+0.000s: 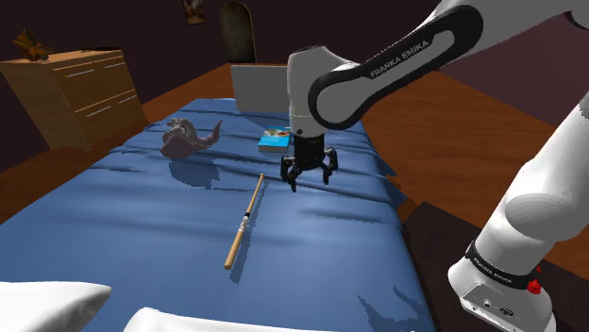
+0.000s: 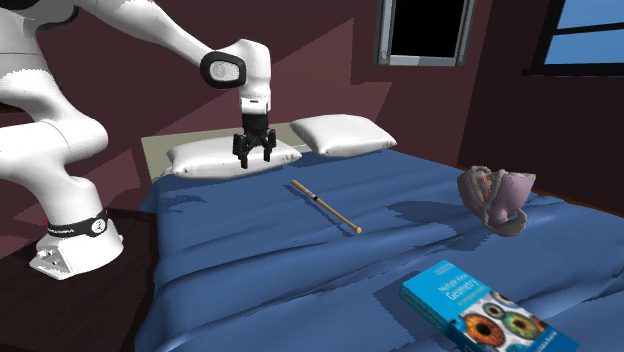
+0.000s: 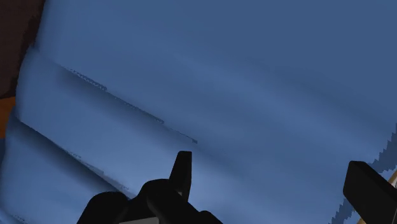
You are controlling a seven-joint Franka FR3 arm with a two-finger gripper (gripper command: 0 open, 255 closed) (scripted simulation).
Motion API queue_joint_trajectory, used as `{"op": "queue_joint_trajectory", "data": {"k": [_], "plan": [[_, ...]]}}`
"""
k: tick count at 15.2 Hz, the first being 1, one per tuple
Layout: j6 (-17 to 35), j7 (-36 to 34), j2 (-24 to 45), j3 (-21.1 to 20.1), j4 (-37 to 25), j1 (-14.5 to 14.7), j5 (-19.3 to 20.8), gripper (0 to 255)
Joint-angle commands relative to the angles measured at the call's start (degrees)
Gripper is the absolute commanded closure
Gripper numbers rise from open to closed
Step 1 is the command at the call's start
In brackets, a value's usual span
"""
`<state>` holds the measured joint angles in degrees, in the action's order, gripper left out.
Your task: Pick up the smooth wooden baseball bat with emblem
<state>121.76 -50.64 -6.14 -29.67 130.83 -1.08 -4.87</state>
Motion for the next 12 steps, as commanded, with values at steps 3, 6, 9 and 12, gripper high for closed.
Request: {"op": "queue_joint_trajectory", "data": {"k": [3,6,9,12], "plan": [[3.11,-10.86,10.1,-1.62,-6.31,0.28,6.21,0],[4.33,-18.55,17.83,-1.09,-11.96,2.01,11.34,0],[4.62,-25.17,25.22,0.64,-18.41,4.72,15.7,0],[4.19,-30.58,32.3,2.87,-25.63,7.74,18.96,0]]}}
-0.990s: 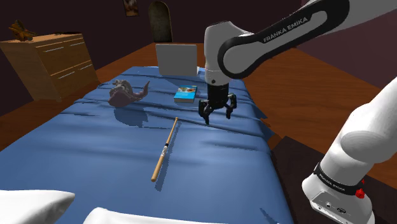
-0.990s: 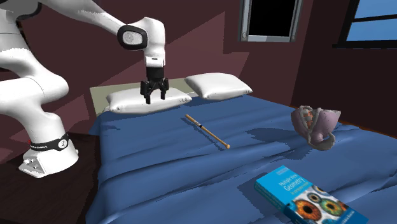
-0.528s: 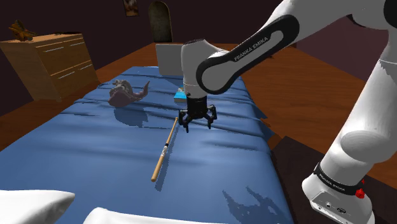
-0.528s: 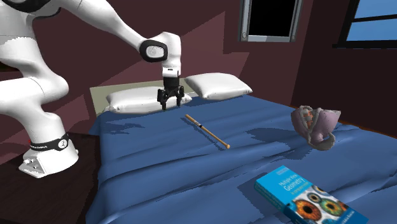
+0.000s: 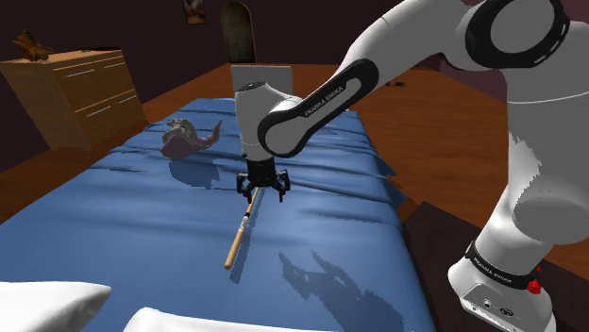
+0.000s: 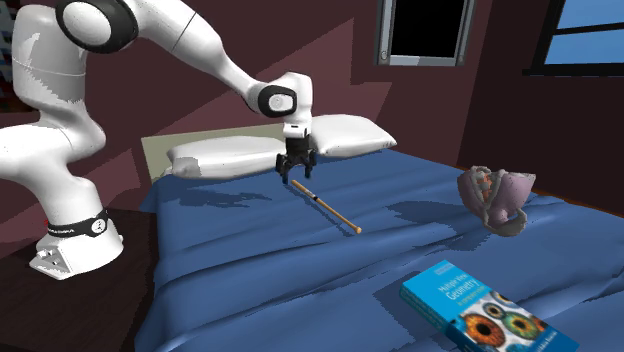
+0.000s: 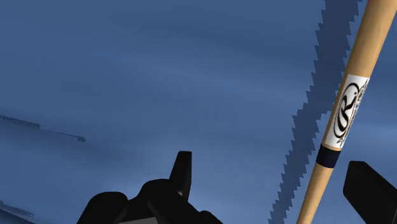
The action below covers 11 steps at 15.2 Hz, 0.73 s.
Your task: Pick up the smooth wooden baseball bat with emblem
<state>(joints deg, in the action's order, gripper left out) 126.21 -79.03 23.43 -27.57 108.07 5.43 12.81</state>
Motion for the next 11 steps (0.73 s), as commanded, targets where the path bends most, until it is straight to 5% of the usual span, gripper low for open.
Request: {"op": "queue_joint_trajectory", "data": {"k": [1,5,11], "plan": [[-0.55,-3.74,5.06,1.54,-5.47,2.24,2.13,0],[-2.4,-8.84,14.4,4.65,-16.96,6.17,4.5,0],[-0.14,-9.76,17.58,5.68,-17.87,6.99,5.51,0]]}}
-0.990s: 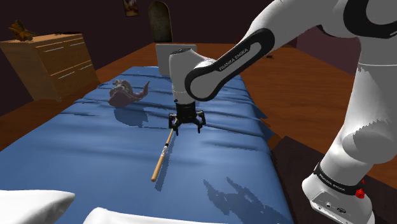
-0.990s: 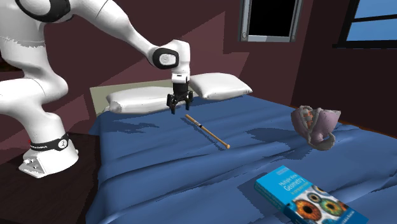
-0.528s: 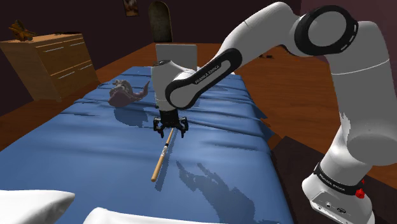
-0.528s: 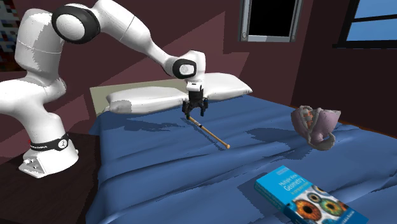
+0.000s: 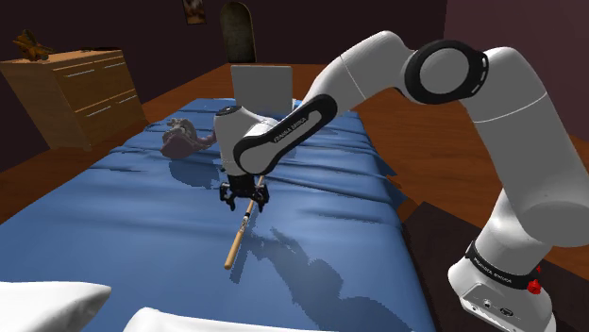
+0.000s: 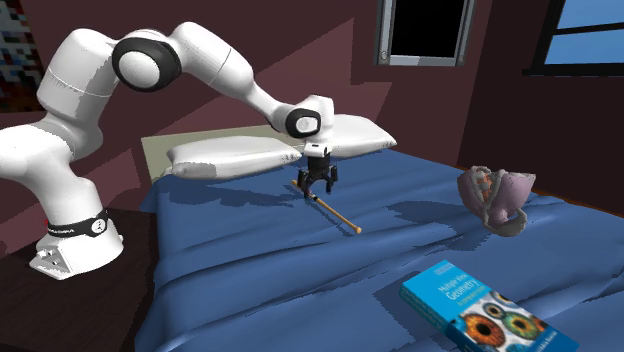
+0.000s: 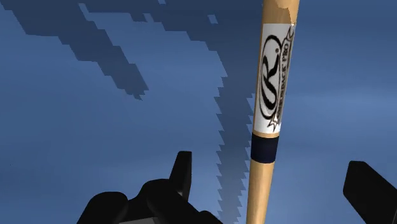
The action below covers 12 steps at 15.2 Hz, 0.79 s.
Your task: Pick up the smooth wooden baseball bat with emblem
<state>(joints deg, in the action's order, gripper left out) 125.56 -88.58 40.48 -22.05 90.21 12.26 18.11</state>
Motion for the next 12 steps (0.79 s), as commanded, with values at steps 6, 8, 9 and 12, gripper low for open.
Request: {"op": "queue_joint_trajectory", "data": {"k": [6,8,9,12], "plan": [[1.73,-0.47,1.74,0.54,0.02,0.42,0.66,255],[1.79,-0.49,1.71,0.54,0.11,0.42,0.67,255],[1.81,-0.49,1.67,0.53,0.17,0.4,0.66,255],[1.8,-0.52,1.67,0.53,0.16,0.42,0.67,255]]}}
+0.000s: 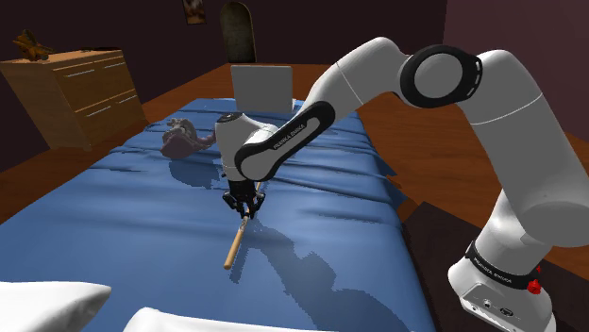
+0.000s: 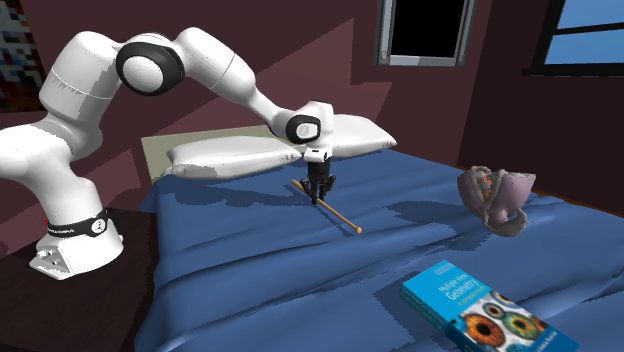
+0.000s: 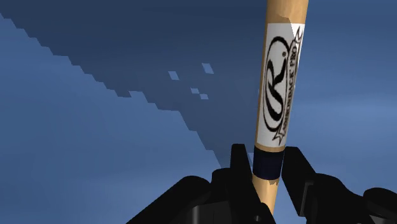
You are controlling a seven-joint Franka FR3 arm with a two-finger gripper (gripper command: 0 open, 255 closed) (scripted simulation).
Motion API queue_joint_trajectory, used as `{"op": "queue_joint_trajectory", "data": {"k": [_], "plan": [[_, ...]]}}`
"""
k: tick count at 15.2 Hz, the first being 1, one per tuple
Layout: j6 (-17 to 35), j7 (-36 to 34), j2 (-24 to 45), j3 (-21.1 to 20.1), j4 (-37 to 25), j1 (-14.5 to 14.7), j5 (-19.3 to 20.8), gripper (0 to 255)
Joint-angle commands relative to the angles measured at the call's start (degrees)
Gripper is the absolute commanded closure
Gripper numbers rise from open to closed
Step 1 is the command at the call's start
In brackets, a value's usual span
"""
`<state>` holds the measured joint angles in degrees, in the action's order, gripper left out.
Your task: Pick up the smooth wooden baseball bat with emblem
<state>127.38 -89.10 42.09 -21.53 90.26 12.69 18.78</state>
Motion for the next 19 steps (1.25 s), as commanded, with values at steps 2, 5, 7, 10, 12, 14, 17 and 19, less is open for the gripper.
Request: {"op": "queue_joint_trajectory", "data": {"k": [2,5,7,10,12,14,17,19], "plan": [[-0.07,0.05,0.15,0.03,-0.02,-0.01,0.0,255],[-1.51,0.35,-1.29,-0.42,-0.05,-0.3,-0.54,255],[-2.51,0.56,-2.2,-0.7,-0.17,-0.48,-0.89,255],[-4.04,0.87,-3.51,-1.11,-0.43,-0.72,-1.43,255],[-5.08,1.08,-4.35,-1.37,-0.67,-0.87,-1.78,255],[-6.15,1.28,-5.16,-1.62,-0.97,-1.01,-2.12,255],[-7.8,1.59,-6.31,-1.97,-1.53,-1.19,-2.63,255],[-7.88,1.61,-6.37,-1.99,-1.56,-1.2,-2.66,255]]}}
